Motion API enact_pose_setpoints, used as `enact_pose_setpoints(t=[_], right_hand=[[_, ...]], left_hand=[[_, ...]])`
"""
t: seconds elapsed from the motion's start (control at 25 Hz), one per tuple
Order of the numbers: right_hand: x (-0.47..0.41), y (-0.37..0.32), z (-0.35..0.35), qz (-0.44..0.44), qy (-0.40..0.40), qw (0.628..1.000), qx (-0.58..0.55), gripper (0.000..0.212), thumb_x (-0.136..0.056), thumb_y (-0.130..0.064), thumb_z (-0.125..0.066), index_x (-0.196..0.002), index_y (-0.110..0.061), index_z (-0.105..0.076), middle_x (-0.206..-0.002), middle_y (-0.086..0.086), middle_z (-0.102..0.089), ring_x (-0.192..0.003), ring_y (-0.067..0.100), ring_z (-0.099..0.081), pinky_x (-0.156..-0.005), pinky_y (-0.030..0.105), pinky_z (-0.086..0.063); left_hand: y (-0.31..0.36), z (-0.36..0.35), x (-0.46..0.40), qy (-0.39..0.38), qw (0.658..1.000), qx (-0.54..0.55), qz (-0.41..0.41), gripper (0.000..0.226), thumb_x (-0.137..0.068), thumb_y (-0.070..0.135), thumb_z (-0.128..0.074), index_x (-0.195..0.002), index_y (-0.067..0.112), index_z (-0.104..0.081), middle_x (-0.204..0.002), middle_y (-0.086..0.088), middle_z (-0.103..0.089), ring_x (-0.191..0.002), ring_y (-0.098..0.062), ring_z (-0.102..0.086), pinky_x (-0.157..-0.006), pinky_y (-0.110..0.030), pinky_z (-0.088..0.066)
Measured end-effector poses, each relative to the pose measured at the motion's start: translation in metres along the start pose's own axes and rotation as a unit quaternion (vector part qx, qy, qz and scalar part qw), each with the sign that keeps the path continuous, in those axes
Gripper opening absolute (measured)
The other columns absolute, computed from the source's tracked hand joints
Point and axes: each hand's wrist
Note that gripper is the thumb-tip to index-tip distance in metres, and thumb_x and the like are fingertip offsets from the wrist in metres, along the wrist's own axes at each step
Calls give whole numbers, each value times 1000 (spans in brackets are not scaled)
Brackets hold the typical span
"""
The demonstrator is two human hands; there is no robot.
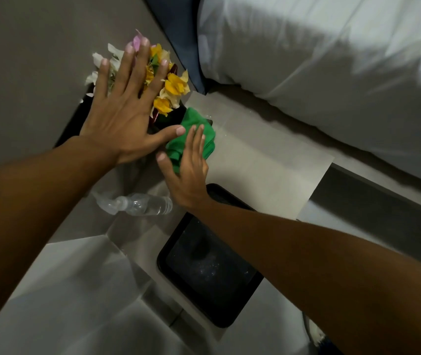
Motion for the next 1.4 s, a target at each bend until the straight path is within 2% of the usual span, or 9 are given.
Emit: enact_pose_setpoints(t=[0.24,0.4,0.52,0.64,0.72,0.92,1.0,1.16,1.4], right_hand=[[-41,-9,14,-33,44,998,12,89,-91,-55,-40,-157,-19,6,-168,4,9,-154,23,8,-121,58,-5],[-4,-3,-1,4,6,1000,-1,96,-86,-63,-40,-156,-21,11,-167,3,14,-154,20,12,-117,49,-3],[-12,-10,-5,-21,29,999,-4,94,-87,-61,-39,-156,-21,9,-167,2,13,-154,19,11,-118,47,-2],[-44,-9,9,-31,64,997,13,88,-89,-59,-36,-158,-20,3,-168,3,7,-154,19,7,-121,56,-5],[-42,-5,8,-11,68,998,12,90,-88,-66,-31,-158,-20,2,-168,3,6,-154,20,6,-121,58,-7],[7,2,-16,18,26,999,10,109,-72,-92,-4,-156,-25,12,-167,1,17,-154,17,14,-119,48,-2],[-10,1,-9,8,45,999,12,105,-77,-89,-10,-156,-23,8,-167,2,13,-154,18,11,-120,50,-4],[-51,-3,11,-17,66,998,13,88,-88,-64,-31,-158,-22,2,-168,2,6,-155,19,5,-120,61,-10],[1,8,-16,22,30,999,16,103,-76,-90,-9,-155,-28,12,-163,-6,24,-153,17,14,-117,46,-1]], left_hand=[[-2,-4,-1,-2,1000,27,-12,106,-79,88,-21,-156,23,12,-165,-17,11,-152,-31,10,-117,-58,5],[0,-3,-1,-7,999,45,0,106,-78,88,-21,-156,23,10,-164,-17,12,-151,-30,11,-118,-57,6],[0,-1,-1,-10,999,48,2,106,-78,87,-21,-156,23,10,-164,-18,12,-151,-31,11,-117,-57,6],[1,-3,0,-6,998,57,0,104,-80,85,-24,-157,23,9,-164,-19,11,-151,-32,10,-117,-59,5],[1,-4,0,1,998,68,3,103,-80,84,-25,-157,24,6,-164,-20,10,-151,-32,9,-117,-59,5],[2,-4,1,-3,996,88,13,104,-78,86,-24,-157,26,6,-163,-23,11,-151,-34,11,-118,-58,5],[3,-4,2,-5,996,92,13,104,-78,86,-23,-157,26,6,-163,-24,11,-151,-34,11,-118,-59,5],[4,-6,2,10,995,99,15,101,-80,85,-25,-157,27,4,-163,-24,10,-151,-35,9,-118,-60,3],[3,-9,0,8,995,95,22,103,-78,87,-23,-157,28,5,-163,-22,11,-151,-34,10,-117,-60,4]])
Point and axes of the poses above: each hand's wrist, its own x-axis away from the middle knuckle, its own z-axis out of the back of the hand, y = z × x
